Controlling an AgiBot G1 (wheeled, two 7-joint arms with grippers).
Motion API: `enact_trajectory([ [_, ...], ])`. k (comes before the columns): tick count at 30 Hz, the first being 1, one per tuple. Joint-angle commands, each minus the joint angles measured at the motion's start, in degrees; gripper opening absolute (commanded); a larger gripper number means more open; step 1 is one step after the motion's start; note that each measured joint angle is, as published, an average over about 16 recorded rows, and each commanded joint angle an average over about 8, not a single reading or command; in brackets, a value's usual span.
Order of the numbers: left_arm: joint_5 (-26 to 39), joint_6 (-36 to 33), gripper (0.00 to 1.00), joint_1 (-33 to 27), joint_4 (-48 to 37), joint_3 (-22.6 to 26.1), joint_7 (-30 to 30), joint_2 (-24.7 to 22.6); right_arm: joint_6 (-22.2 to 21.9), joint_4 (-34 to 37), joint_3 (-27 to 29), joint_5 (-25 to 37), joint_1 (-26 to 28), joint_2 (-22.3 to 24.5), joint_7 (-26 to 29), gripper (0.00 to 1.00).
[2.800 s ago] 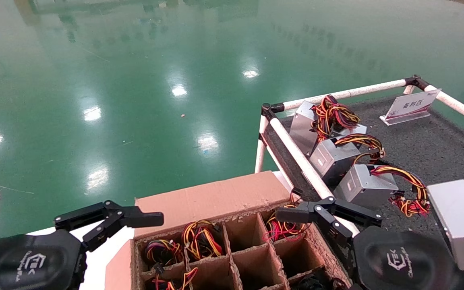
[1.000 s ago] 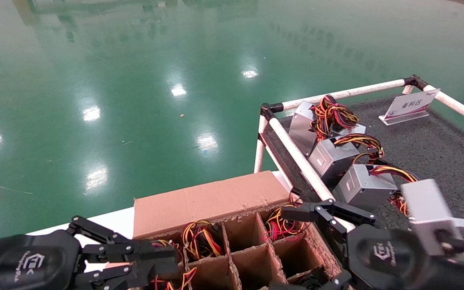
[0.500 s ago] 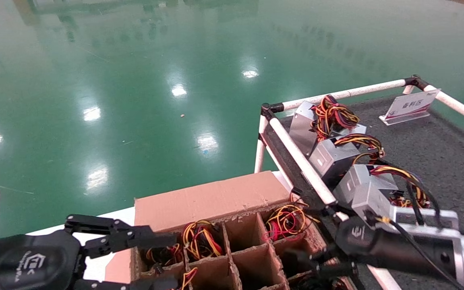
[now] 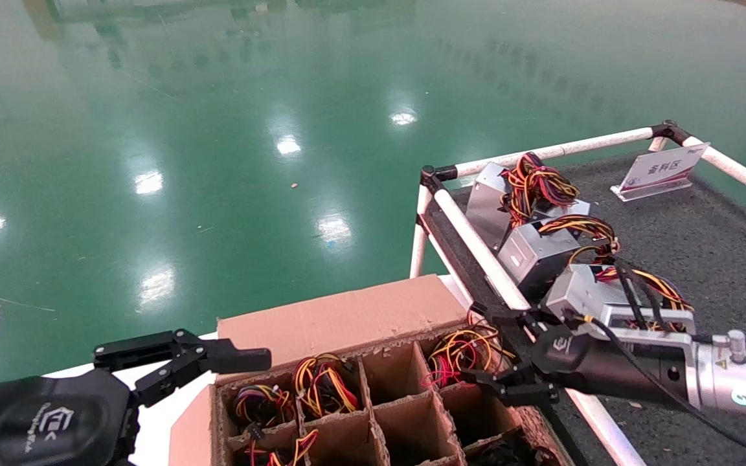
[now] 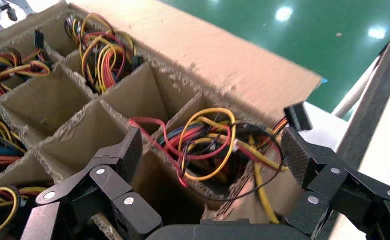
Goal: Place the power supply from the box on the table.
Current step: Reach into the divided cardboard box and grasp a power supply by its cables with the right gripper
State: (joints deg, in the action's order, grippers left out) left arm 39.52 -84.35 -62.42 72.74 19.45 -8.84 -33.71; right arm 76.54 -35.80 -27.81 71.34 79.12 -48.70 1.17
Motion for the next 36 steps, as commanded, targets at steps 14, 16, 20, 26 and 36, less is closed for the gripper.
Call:
enact_trajectory([
  [14,0.0,0.0,1.0,0.0,0.0,0.0,0.0,0.0,3.8,7.2,-1.1,0.2,1.2,-3.0,-2.9,0.03],
  [16,0.0,0.0,1.0,0.0,0.0,0.0,0.0,0.0,3.9,7.7,-1.1,0.2,1.2,-3.2,-3.0,0.0],
  [20,0.0,0.0,1.0,0.0,0.0,0.0,0.0,0.0,3.4,8.7,-1.2,0.4,1.3,-3.6,-3.3,0.0],
  [26,0.0,0.0,1.0,0.0,0.0,0.0,0.0,0.0,1.6,10.0,-1.4,1.2,1.5,-4.2,-3.9,0.0],
  [36,0.0,0.0,1.0,0.0,0.0,0.0,0.0,0.0,0.6,11.8,-1.5,1.5,1.8,-5.5,-5.0,0.0],
])
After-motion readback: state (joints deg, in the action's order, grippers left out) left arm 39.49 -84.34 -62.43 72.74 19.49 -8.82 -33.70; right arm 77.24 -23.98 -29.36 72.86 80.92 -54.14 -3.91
